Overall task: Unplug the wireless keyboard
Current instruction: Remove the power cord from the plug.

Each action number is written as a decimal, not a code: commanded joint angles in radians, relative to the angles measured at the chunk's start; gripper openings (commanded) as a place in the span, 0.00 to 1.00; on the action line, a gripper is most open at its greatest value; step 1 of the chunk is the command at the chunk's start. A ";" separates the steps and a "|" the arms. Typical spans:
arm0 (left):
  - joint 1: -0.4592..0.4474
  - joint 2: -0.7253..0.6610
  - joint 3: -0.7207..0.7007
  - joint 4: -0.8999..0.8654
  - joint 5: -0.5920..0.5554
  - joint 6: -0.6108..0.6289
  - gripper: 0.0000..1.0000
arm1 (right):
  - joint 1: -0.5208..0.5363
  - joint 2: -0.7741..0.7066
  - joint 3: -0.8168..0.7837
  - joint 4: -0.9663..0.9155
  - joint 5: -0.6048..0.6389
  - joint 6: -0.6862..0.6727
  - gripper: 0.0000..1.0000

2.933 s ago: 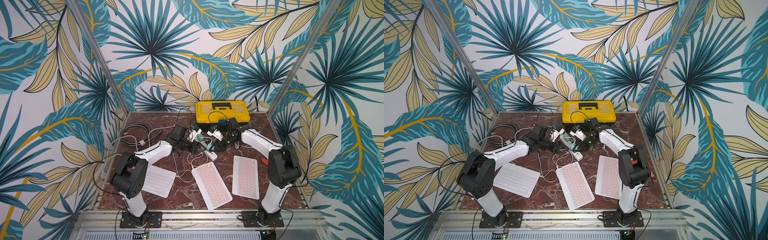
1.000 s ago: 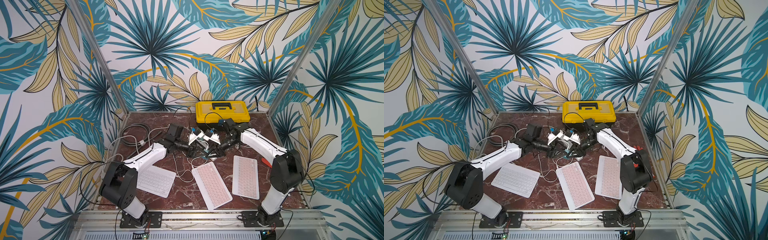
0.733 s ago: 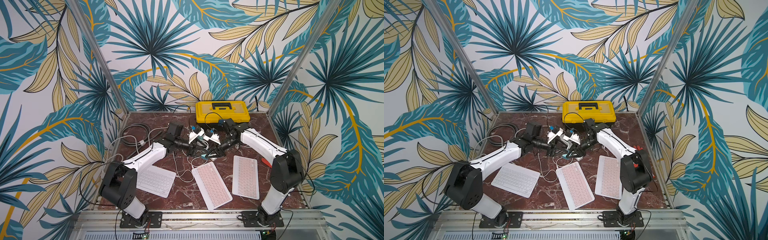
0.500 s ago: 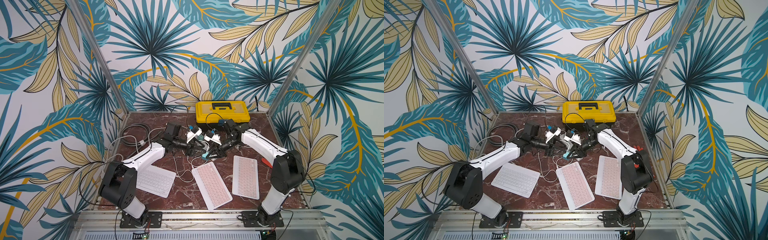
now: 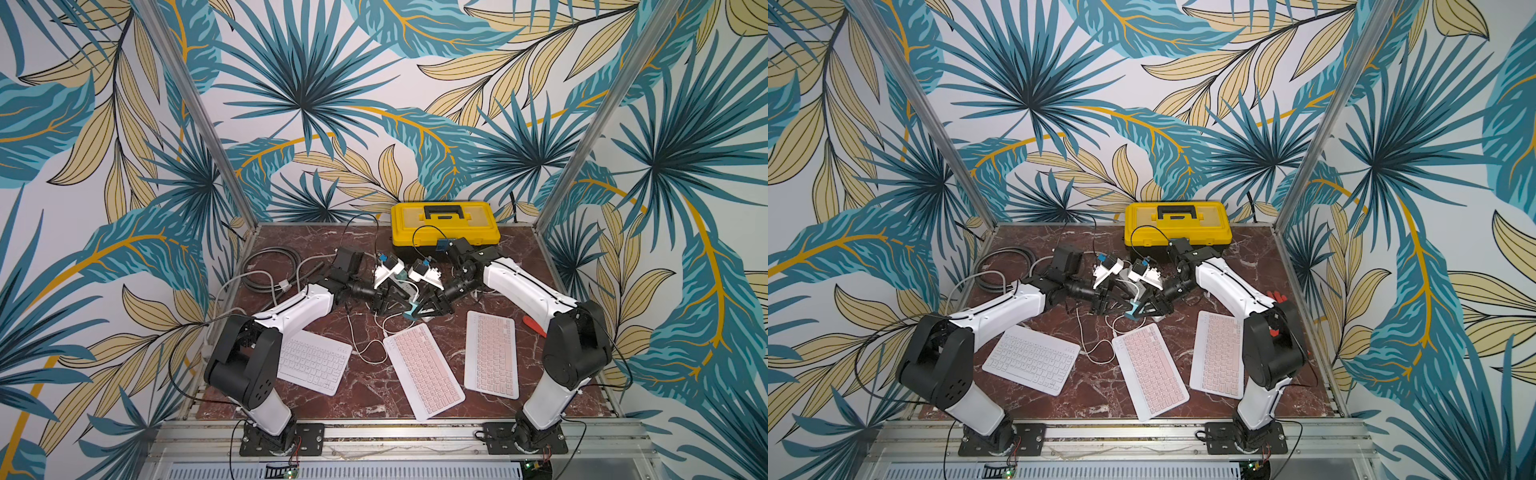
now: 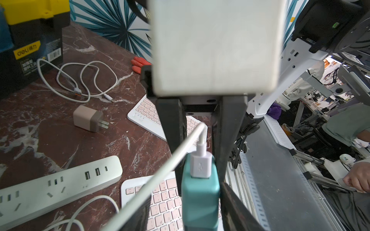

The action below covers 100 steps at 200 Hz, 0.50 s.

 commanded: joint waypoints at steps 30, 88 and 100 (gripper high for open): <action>-0.020 0.039 0.028 0.009 0.024 -0.003 0.57 | 0.009 -0.004 0.005 -0.028 -0.035 -0.003 0.20; -0.036 0.065 0.048 0.010 0.059 -0.029 0.47 | 0.009 0.014 0.019 -0.013 -0.026 0.020 0.21; -0.036 0.070 0.047 0.010 0.071 -0.038 0.41 | 0.009 0.014 0.016 -0.009 -0.025 0.022 0.22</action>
